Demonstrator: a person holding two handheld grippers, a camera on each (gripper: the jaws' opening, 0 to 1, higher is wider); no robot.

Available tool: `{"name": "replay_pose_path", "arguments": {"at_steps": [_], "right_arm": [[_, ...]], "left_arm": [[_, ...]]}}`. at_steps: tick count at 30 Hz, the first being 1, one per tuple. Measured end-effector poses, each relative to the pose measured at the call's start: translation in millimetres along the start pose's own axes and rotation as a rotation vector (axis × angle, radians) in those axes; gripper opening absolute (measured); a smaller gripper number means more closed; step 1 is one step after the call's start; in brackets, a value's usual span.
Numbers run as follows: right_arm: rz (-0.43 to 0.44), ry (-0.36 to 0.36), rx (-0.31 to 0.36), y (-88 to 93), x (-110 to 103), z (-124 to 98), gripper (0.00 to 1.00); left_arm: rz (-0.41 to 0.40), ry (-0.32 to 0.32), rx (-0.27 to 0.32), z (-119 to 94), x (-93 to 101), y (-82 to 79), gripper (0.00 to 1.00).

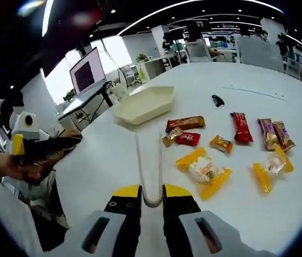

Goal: Place the target food into the container with the food tongs after gripping and lifting it, then release it inside without dropping or visibly crushing the food.

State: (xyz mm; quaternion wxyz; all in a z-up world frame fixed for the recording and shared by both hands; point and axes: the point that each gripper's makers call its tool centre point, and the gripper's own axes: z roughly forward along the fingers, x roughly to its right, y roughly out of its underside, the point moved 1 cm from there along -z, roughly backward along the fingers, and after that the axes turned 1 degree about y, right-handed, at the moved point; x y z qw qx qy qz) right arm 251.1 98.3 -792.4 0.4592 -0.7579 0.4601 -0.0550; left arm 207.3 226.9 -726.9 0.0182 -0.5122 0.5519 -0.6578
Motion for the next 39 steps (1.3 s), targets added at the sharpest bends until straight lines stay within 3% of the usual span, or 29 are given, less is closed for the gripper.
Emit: {"name": "replay_pose_path", "arguments": {"at_steps": [8,12,19,23,27,28,30,33,39], "right_arm": [[-0.057,-0.035,-0.014,-11.6,-13,-30,0.13],[-0.147,-0.114,-0.033,-15.1,-32,-44,0.13],[-0.195,-0.21,-0.032,-25.5,-56,-68,0.13],[-0.275,-0.203,-0.081,-24.3,-57,-75,0.13],[-0.319,-0.211,-0.115,-21.9,-61,-78,0.13],[-0.325,-0.225,-0.12,-22.0,-65,-78,0.13],[-0.327,-0.264,-0.123,-23.9,-73,-81,0.13],[-0.336,-0.281,-0.126,-26.1,-79,-80,0.13],[-0.389,-0.305,-0.127,-27.7,-89,-71,0.13]], "left_arm": [[0.13,0.042,-0.061,12,13.6,4.4,0.73],[0.189,0.05,-0.077,13,9.7,-0.1,0.71],[0.283,0.108,-0.137,10,3.4,-7.5,0.69],[0.374,0.147,-0.183,11,7.5,-8.7,0.68],[0.451,0.221,-0.233,16,24.3,-4.4,0.7],[0.439,0.269,-0.214,19,36.9,-5.6,0.71],[0.427,0.306,-0.223,24,51.6,-4.7,0.7],[0.512,0.338,-0.288,28,59.7,6.6,0.66],[0.534,0.365,-0.356,37,61.7,28.6,0.62]]}}
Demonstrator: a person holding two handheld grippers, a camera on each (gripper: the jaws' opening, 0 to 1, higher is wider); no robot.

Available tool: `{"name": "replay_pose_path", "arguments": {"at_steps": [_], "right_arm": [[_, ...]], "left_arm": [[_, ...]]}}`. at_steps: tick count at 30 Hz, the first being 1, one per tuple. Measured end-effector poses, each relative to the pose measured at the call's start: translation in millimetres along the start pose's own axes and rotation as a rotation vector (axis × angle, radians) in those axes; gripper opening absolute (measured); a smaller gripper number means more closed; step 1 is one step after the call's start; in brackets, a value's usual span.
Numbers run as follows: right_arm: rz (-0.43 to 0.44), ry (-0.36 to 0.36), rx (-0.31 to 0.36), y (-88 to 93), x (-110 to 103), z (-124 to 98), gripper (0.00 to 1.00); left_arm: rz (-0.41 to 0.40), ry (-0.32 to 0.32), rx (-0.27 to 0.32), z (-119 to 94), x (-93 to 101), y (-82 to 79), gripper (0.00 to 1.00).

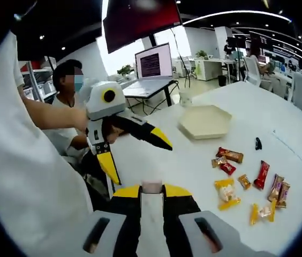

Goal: Place the target food into the container with the food tongs after gripping and lifting it, then release it inside without dropping or visibly crushing the food.

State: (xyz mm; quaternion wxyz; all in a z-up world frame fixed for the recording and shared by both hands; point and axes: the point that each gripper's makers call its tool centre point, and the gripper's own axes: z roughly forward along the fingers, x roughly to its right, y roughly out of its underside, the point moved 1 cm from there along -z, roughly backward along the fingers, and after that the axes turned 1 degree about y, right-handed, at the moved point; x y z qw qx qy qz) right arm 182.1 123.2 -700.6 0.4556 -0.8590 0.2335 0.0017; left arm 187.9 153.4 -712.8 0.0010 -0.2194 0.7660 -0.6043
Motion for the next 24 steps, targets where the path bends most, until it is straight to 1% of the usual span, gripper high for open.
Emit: {"name": "replay_pose_path", "arguments": {"at_steps": [1,2,5,10,13,14,15,17,19,22,24], "right_arm": [[-0.004,0.0,-0.025,5.7,1,4,0.13],[-0.013,0.005,-0.037,8.8,2,6,0.12],[-0.025,-0.002,-0.04,10.8,-1,7,0.12],[-0.006,-0.051,0.019,-3.3,-8,4,0.13],[0.003,-0.085,0.053,-11.4,-11,2,0.13],[0.005,-0.09,0.057,-12.9,-12,2,0.13],[0.018,-0.112,0.08,-18.6,-15,0,0.13],[0.026,-0.13,0.109,-24.7,-17,-1,0.13],[0.016,-0.122,0.112,-25.9,-15,-2,0.13],[0.024,-0.138,0.122,-27.5,-15,-3,0.13],[0.037,-0.148,0.133,-28.9,-15,-3,0.13]], "left_arm": [[0.0,0.015,-0.023,4,2.2,5.9,0.62],[-0.002,0.018,-0.028,5,2.7,7.5,0.61],[0.005,0.056,-0.055,14,8.0,17.4,0.59],[0.001,0.105,-0.055,24,17.2,15.2,0.54],[-0.01,0.13,-0.047,24,18.4,14.1,0.46],[-0.012,0.141,-0.046,24,19.7,13.8,0.4],[-0.011,0.147,-0.046,24,19.9,14.3,0.35],[-0.012,0.175,-0.039,23,23.4,13.0,0.28],[-0.032,0.179,-0.026,24,24.8,10.1,0.26],[-0.047,0.183,-0.018,25,26.6,7.6,0.25],[-0.063,0.195,-0.018,26,29.8,6.4,0.22]]}}
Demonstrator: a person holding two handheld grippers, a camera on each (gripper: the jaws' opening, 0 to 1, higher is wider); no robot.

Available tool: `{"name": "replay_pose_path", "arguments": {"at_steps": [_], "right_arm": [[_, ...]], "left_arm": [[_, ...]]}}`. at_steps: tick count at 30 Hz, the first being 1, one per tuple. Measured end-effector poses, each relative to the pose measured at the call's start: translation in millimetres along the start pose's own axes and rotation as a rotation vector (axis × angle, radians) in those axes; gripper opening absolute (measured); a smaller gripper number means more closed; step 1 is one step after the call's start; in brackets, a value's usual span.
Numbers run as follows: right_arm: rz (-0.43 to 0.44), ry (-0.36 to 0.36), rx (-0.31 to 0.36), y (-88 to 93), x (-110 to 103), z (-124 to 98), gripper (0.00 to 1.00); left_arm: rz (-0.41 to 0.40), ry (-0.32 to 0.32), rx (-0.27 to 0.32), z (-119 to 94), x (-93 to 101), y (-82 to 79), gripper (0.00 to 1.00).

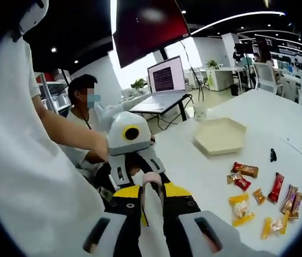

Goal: Place the target food into the container with the food tongs after gripping and lifting it, then release it inside without dropping or visibly crushing the food.

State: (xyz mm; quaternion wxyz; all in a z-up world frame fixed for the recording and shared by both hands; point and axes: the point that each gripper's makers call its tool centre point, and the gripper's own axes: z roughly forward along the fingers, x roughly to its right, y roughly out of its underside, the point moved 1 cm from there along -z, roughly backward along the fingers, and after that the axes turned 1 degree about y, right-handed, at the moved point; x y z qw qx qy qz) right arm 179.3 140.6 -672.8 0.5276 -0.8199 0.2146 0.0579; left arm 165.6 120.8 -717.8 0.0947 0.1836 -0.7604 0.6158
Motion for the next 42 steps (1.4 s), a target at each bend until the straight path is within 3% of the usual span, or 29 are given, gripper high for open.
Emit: {"name": "replay_pose_path", "arguments": {"at_steps": [4,10,14,18,22,27,31,38,40,42], "right_arm": [[0.014,-0.009,0.041,-5.1,-1,0,0.13],[0.015,0.018,0.148,-18.6,6,1,0.13],[0.077,0.042,0.191,-22.1,14,4,0.15],[0.137,0.081,0.245,-23.8,23,2,0.36],[0.173,0.111,0.284,-23.0,32,-7,0.43],[0.22,0.117,0.323,-21.7,36,-13,0.53],[0.23,0.099,0.324,-19.8,31,-9,0.55],[0.138,0.141,0.304,-19.0,31,4,0.5],[0.079,0.162,0.307,-23.2,33,5,0.42],[0.057,0.179,0.31,-25.8,35,5,0.27]], "left_arm": [[-0.006,-0.01,0.021,2,3.8,-6.1,0.19],[-0.034,-0.078,0.101,-3,-7.9,-18.0,0.16],[-0.053,-0.11,0.151,-9,-18.0,-26.1,0.16],[-0.088,-0.135,0.214,-15,-26.7,-38.8,0.16],[-0.153,-0.149,0.315,-28,-38.7,-54.2,0.16],[-0.295,-0.1,0.516,-49,-46.5,-81.9,0.17],[-0.317,-0.108,0.579,-59,-52.9,-92.9,0.17],[-0.38,-0.074,0.665,-68,-55.2,-107.8,0.18],[-0.387,-0.076,0.666,-68,-55.8,-107.4,0.18],[-0.406,-0.077,0.673,-70,-57.5,-105.1,0.18]]}}
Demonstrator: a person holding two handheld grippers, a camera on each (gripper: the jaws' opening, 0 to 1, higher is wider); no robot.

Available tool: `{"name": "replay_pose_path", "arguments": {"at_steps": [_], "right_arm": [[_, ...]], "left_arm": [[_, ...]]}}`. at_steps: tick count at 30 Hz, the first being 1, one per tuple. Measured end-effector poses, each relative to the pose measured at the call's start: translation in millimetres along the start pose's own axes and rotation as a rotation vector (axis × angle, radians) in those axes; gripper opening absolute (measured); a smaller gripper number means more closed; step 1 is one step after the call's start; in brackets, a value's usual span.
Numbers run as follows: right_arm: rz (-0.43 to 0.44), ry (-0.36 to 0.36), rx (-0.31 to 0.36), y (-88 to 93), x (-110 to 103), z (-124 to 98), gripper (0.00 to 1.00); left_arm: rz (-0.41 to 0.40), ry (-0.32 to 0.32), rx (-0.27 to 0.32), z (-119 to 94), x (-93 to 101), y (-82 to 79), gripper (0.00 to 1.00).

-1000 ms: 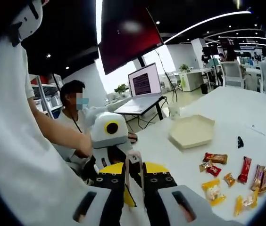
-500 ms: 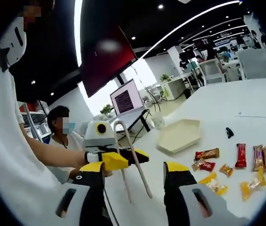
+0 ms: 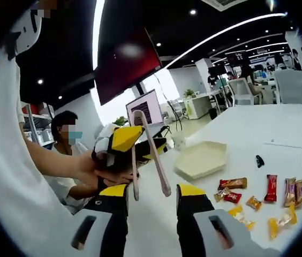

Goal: Place the target food into the container with the food tongs after gripping and lifting it, then release it inside without dropping or visibly crushing the food.

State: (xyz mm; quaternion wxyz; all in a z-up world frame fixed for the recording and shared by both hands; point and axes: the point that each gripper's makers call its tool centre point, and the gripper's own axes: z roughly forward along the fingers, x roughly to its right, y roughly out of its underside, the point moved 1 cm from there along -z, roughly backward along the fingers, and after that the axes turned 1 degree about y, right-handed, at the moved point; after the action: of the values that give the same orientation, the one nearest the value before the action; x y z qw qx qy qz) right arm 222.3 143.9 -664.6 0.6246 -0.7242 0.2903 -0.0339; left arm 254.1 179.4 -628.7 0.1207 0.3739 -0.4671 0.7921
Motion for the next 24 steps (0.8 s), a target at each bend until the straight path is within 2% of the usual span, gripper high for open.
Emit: {"name": "replay_pose_path", "arguments": {"at_steps": [2,6,10,11,15,16,17,21,22,24], "right_arm": [[0.008,-0.015,0.014,-3.3,-2,1,0.26],[-0.03,-0.012,0.062,-12.9,-4,1,0.25],[-0.035,-0.013,0.073,-15.1,-6,1,0.19],[-0.027,-0.023,0.075,-16.2,-7,1,0.17],[-0.021,-0.065,0.032,-15.4,-13,-2,0.05],[-0.008,-0.07,0.036,-16.8,-14,-3,0.04],[0.046,-0.096,0.05,-20.4,-18,-5,0.04],[0.094,-0.136,0.02,-23.2,-21,-11,0.04],[0.151,-0.164,0.022,-25.4,-24,-14,0.04],[0.186,-0.176,0.027,-28.9,-24,-17,0.04]], "left_arm": [[-0.06,-0.002,0.051,0,1.3,-6.1,0.18],[-0.066,-0.004,0.072,-2,1.2,-10.1,0.18],[-0.119,-0.003,0.103,-7,-3.0,-11.5,0.17],[-0.137,0.002,0.11,-7,-2.3,-11.8,0.17],[-0.115,0.02,0.098,-9,3.5,-9.4,0.15],[-0.112,0.023,0.097,-9,4.3,-9.5,0.15],[-0.115,0.032,0.096,-10,4.7,-10.0,0.15],[-0.096,0.049,0.071,-11,7.7,-8.7,0.19],[-0.091,0.053,0.066,-12,8.8,-8.4,0.2],[-0.078,0.059,0.05,-13,10.7,-6.9,0.24]]}}
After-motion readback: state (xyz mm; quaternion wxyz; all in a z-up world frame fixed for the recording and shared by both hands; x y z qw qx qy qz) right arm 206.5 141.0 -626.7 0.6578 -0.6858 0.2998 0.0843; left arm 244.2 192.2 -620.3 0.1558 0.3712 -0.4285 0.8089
